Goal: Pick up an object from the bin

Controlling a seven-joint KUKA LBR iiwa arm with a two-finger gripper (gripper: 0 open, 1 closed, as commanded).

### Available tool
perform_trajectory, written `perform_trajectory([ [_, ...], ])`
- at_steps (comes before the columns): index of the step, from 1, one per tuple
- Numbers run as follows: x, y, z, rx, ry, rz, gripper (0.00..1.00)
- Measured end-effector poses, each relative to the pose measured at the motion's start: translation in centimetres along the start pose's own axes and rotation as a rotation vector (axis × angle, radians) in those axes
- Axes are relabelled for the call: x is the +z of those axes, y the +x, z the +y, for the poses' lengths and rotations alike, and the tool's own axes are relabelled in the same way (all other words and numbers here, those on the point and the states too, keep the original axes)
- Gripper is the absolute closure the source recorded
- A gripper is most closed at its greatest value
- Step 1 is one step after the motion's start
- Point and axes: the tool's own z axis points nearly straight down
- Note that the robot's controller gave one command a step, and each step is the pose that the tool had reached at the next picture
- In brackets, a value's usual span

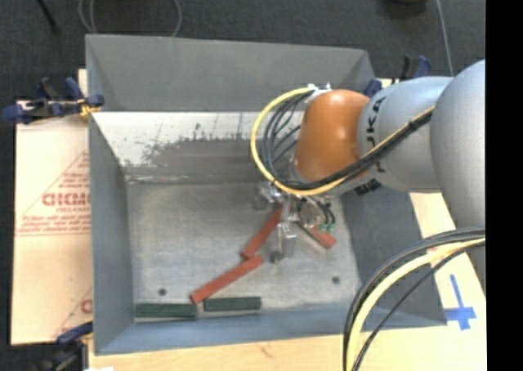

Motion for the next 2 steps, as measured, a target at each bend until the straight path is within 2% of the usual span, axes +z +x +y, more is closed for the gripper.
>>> perform_trajectory([
  [1, -0.4, -0.2, 0.0, 0.002, 0.0, -0.007, 1.0],
  [2, -15.7, -0.7, 0.1, -0.006, 0.003, -0.016, 1.0],
])
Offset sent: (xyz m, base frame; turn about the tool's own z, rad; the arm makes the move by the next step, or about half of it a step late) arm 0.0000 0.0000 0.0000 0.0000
